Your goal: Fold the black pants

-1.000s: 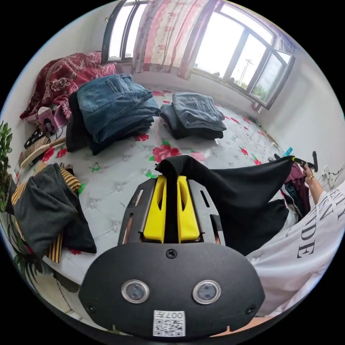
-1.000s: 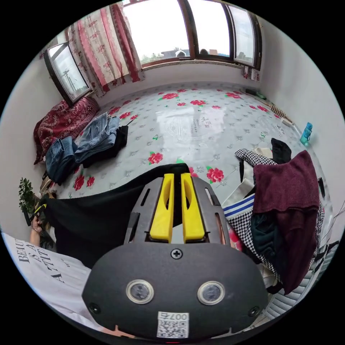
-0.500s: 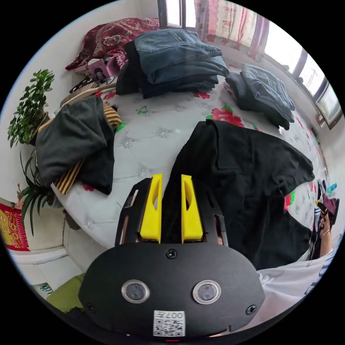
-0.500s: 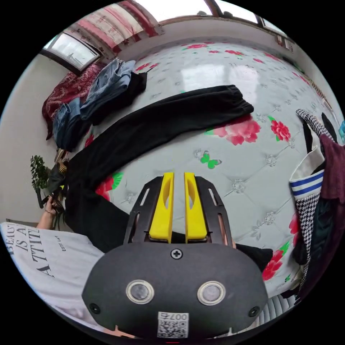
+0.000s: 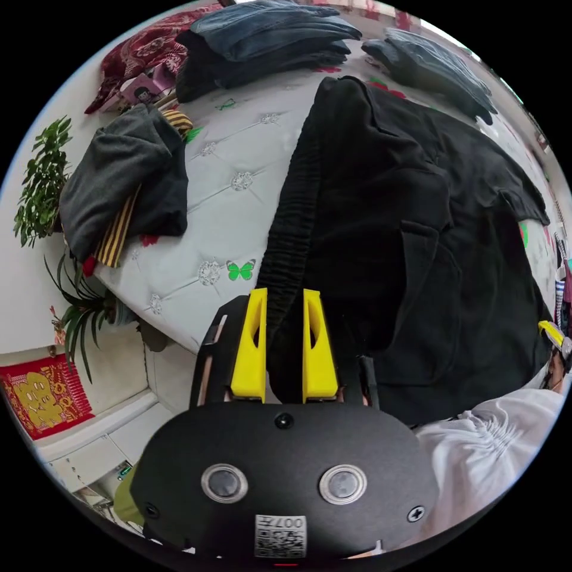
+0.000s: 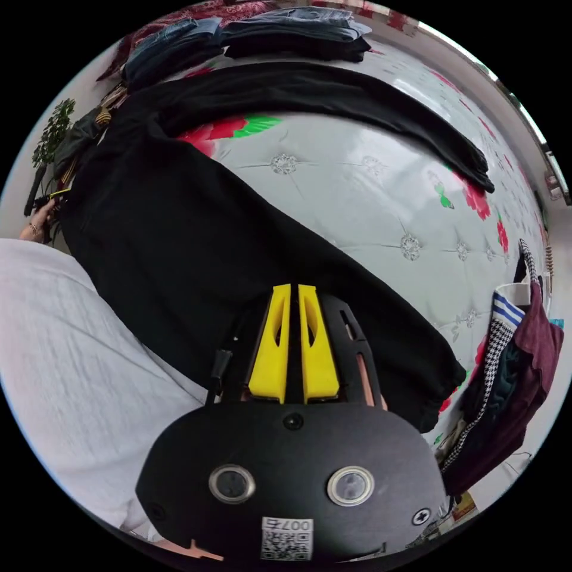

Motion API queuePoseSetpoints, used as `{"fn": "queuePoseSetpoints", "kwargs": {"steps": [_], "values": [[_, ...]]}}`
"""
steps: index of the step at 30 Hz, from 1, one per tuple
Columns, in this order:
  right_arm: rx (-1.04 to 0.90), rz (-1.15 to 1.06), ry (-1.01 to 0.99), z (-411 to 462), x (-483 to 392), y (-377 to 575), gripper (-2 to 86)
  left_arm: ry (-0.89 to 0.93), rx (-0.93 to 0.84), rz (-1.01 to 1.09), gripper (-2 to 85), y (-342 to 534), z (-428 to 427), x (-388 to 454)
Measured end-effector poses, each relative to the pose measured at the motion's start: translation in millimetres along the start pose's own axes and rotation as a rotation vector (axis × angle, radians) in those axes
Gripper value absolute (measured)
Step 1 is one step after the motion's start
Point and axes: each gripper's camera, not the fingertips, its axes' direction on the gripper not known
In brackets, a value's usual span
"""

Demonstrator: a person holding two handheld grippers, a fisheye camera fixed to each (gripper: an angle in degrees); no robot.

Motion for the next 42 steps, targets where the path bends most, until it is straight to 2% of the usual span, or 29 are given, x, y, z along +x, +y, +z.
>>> {"fn": "queuePoseSetpoints", "kwargs": {"steps": [3,5,7,10,13,16,17,19,22,24,27,29,32,39,42], "values": [[0.006,0.178,-0.021,-16,30,11,0.5,0.079,0.056,-0.095,9.5,9,-15,-25],[0.115,0.332,-0.101,-40,57,38,1.1,0.193,0.161,-0.207,9.9,32,-34,-54],[0.201,0.449,-0.188,-51,78,62,2.0,0.236,0.193,-0.273,9.5,48,-43,-72],[0.274,0.545,-0.245,-58,96,84,3.0,0.232,0.254,-0.225,8.7,64,-60,-76],[0.220,0.535,-0.228,-48,94,71,3.2,0.235,0.285,-0.086,8.7,56,-70,-52],[0.013,0.493,-0.119,-16,90,50,3.0,0.154,0.089,0.010,7.9,27,-34,-17],[0.092,0.477,-0.086,-27,89,52,2.7,0.142,0.065,0.027,6.9,20,-21,-10],[0.024,0.549,-0.100,-29,101,48,2.1,0.136,0.079,0.024,6.5,13,-20,-11],[0.130,0.579,-0.161,-58,111,46,2.2,0.168,0.035,0.024,6.8,0,-25,-24],[0.177,0.615,-0.224,-73,118,47,2.9,0.189,0.076,-0.014,7.3,4,-35,-41],[0.223,0.735,-0.326,-84,135,71,4.6,0.310,0.135,-0.184,8.6,25,-43,-86],[0.244,0.905,-0.386,-80,150,114,5.8,0.384,0.133,-0.294,9.4,50,-40,-116],[0.273,1.120,-0.394,-76,163,168,6.4,0.402,0.090,-0.275,10.9,75,-33,-117],[0.296,1.086,-0.392,-70,162,155,5.9,0.458,0.027,-0.290,6.3,73,-4,-79],[0.329,1.059,-0.477,-67,166,144,4.6,0.437,0.018,-0.311,5.4,67,2,-83]]}}
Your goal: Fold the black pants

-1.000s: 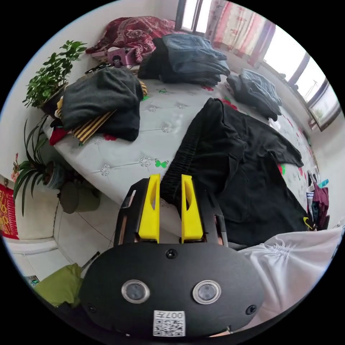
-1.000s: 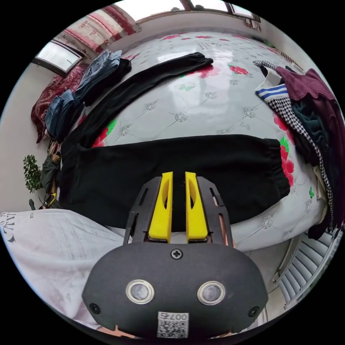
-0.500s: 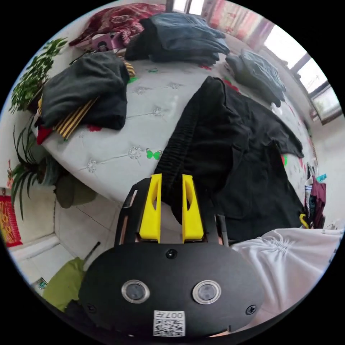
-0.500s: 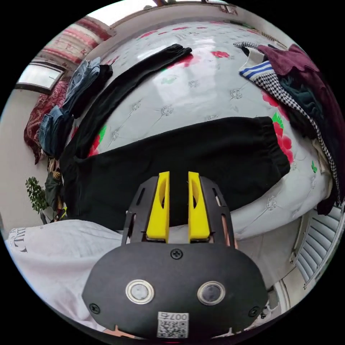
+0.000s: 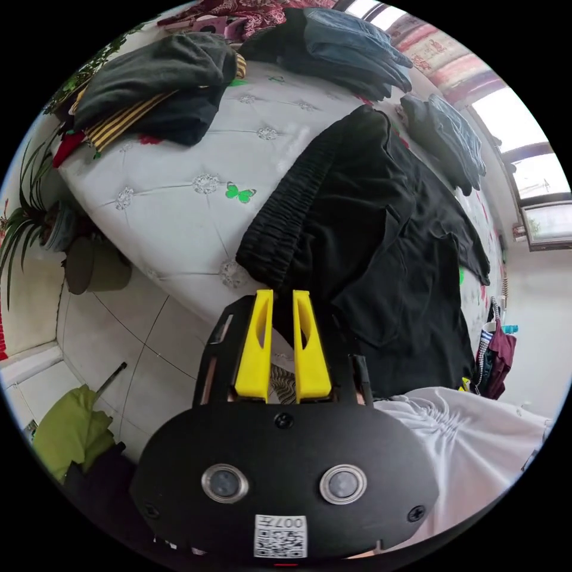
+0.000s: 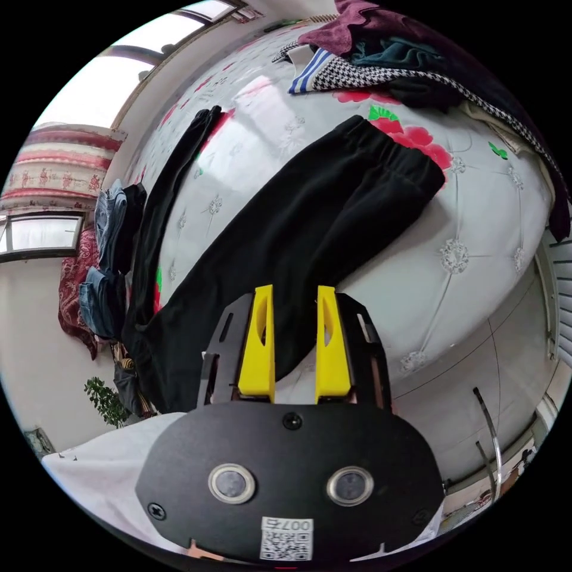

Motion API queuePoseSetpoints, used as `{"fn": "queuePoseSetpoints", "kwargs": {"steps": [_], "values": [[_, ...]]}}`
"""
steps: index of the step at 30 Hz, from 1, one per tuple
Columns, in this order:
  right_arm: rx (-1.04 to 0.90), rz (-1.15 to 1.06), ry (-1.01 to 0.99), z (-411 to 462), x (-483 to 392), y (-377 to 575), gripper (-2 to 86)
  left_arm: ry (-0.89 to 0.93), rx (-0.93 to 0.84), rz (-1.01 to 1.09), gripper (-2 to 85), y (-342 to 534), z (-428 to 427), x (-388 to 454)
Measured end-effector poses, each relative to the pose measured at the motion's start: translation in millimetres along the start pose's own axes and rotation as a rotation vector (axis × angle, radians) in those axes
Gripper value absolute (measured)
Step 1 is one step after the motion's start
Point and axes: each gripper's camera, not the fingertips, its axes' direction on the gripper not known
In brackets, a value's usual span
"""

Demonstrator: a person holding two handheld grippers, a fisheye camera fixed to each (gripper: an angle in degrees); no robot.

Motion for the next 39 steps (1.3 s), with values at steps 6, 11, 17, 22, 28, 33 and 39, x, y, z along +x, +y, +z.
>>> {"fn": "queuePoseSetpoints", "kwargs": {"steps": [6,11,17,22,28,33,39], "values": [[0.013,-0.053,-0.160,-33,23,15,3.5,0.200,0.223,-0.093,5.2,51,-51,-60],[-0.046,-0.054,-0.116,-49,65,51,5.7,0.256,0.124,-0.103,12.1,87,-17,-88],[-0.092,0.008,-0.279,-26,78,48,2.9,0.269,0.050,-0.129,3.5,75,19,-94],[0.040,-0.054,-0.612,-81,71,51,0.4,0.640,0.311,0.076,0.3,97,-57,-91],[0.355,-0.301,-0.873,-240,71,94,-0.1,0.937,0.645,0.453,-0.6,178,-182,-69],[0.685,-0.410,-1.065,-355,116,162,-0.2,1.156,0.911,0.761,-0.7,270,-269,-68],[1.029,-0.492,-0.908,-446,139,257,-0.2,1.106,1.201,0.926,-0.4,354,-346,-72]]}}
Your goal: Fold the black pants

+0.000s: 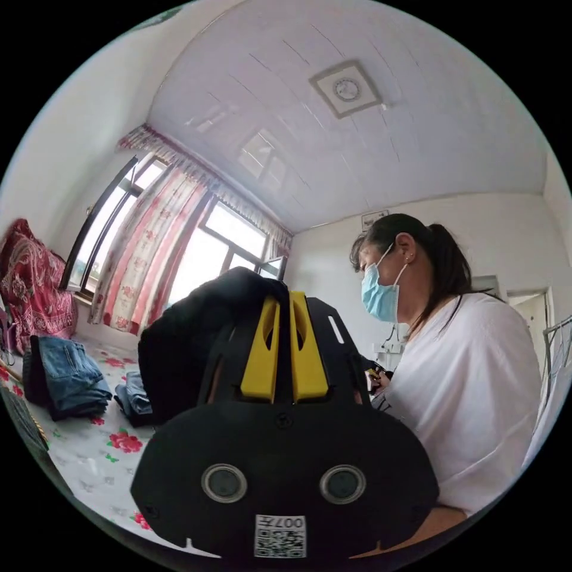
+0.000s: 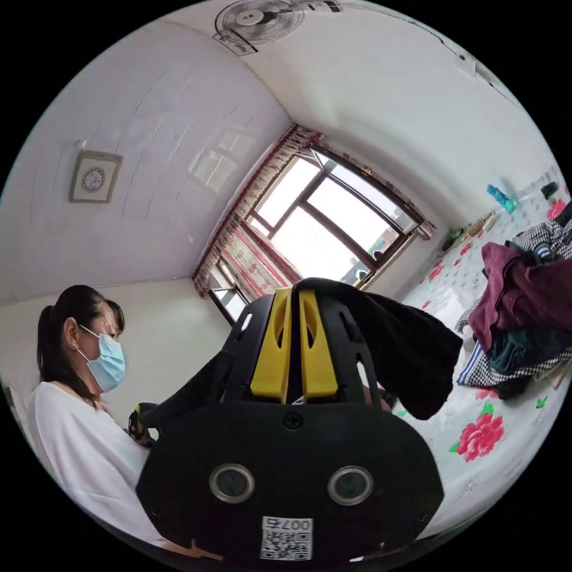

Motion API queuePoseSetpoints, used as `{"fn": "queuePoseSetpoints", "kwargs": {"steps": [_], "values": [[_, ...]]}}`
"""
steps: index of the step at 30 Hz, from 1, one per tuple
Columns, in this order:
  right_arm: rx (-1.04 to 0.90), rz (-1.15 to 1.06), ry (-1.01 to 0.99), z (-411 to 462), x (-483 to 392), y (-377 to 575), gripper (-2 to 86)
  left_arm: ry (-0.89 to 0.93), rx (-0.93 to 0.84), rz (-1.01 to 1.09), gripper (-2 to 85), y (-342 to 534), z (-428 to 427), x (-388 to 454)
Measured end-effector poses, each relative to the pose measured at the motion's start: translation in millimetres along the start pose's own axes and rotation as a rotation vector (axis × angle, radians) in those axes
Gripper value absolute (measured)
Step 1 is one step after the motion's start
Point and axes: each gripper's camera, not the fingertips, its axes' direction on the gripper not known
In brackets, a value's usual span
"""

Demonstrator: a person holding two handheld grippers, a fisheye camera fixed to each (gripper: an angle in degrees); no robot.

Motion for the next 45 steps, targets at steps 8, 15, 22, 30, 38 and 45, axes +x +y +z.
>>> {"fn": "queuePoseSetpoints", "kwargs": {"steps": [8,15,22,30,38,45], "values": [[-0.223,-0.089,0.100,120,-28,28,0.3,-0.534,-0.356,-0.251,0.1,38,62,-98],[-0.660,0.070,0.084,429,53,104,3.5,-0.873,-0.547,-0.747,6.4,138,119,-359],[-0.944,0.177,0.326,472,158,278,5.8,-1.046,-0.744,-0.680,9.1,224,118,-380],[-1.110,0.284,0.563,496,255,387,5.8,-1.044,-1.084,-0.689,9.4,310,158,-415],[-1.090,0.190,0.693,576,285,449,4.1,-1.148,-1.326,-0.523,9.7,343,221,-489],[-1.149,0.314,0.512,597,280,457,0.5,-1.211,-1.344,-0.406,6.3,342,247,-474]]}}
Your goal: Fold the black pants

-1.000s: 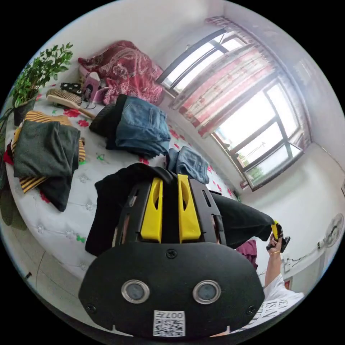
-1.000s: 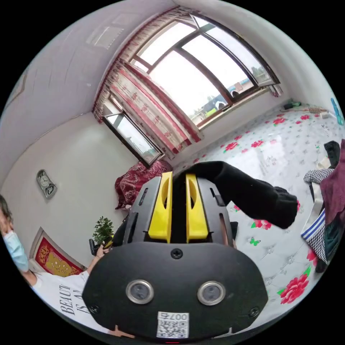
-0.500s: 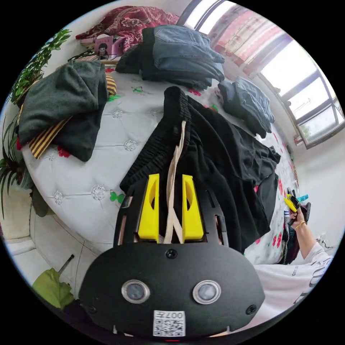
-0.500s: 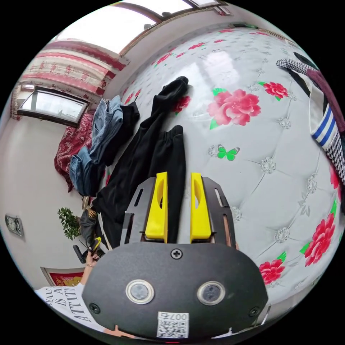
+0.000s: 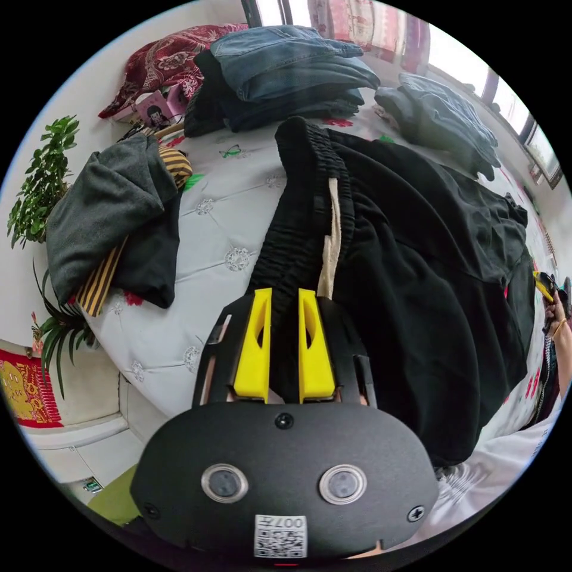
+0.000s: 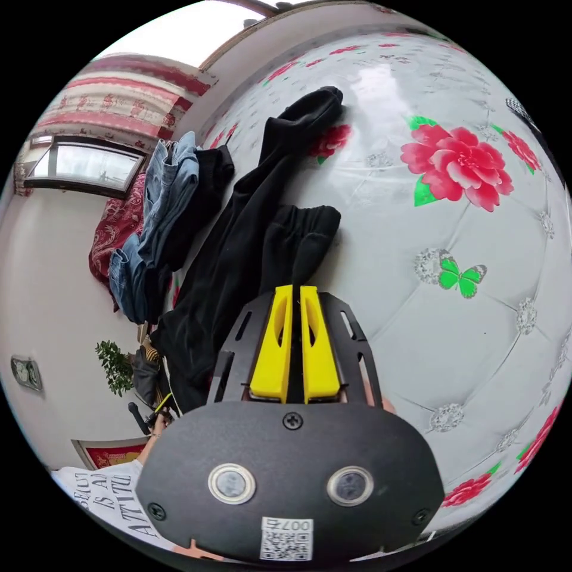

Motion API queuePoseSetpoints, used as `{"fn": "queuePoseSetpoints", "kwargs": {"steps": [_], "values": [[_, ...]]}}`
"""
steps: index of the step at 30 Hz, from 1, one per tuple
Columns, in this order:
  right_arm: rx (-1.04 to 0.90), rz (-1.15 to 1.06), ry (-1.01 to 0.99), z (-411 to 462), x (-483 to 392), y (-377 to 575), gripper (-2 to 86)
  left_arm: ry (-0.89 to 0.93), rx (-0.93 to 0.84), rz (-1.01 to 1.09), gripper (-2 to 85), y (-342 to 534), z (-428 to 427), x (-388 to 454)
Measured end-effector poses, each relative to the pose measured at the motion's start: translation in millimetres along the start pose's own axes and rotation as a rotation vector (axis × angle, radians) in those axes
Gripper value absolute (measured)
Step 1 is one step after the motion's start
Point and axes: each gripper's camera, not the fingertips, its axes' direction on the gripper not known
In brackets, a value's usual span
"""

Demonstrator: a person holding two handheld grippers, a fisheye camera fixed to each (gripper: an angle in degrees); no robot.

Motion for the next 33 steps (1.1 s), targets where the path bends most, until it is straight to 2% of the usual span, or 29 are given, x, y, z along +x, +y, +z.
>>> {"fn": "queuePoseSetpoints", "kwargs": {"steps": [3,5,7,11,14,18,22,24,27,29,31,33], "values": [[0.190,0.074,-0.055,-69,4,26,0.0,-0.095,-0.053,-0.020,1.1,5,-15,-3],[0.446,0.112,0.060,-156,-8,80,-0.1,-0.038,-0.050,-0.089,0.0,24,-32,-21],[0.569,0.105,0.114,-216,-17,121,-0.2,0.014,-0.045,-0.118,-0.3,40,-42,-29],[0.668,0.078,0.200,-316,-38,188,-0.1,0.051,-0.078,-0.106,-0.5,58,-47,-14],[0.681,0.109,0.336,-340,-46,207,-0.1,0.008,-0.079,-0.091,-0.5,59,-44,1],[0.599,0.137,0.486,-313,-23,164,-0.1,-0.022,-0.067,-0.060,-0.6,45,-38,3],[0.353,0.212,0.619,-250,38,63,-0.2,-0.119,-0.089,0.003,-0.6,9,-30,4],[0.236,0.210,0.583,-229,55,45,-0.2,-0.104,-0.123,-0.009,-0.6,-1,-32,0],[0.272,0.084,0.410,-229,61,67,-0.2,-0.058,-0.095,-0.098,-0.7,4,-52,-16],[0.218,-0.017,0.264,-223,76,103,-0.1,-0.008,-0.007,-0.131,-0.7,23,-78,-24],[0.136,-0.052,0.273,-207,91,135,0.0,0.011,0.037,-0.110,-0.5,38,-88,-22],[0.014,-0.070,0.358,-183,109,164,0.0,0.023,0.009,-0.094,0.0,45,-83,-18]]}}
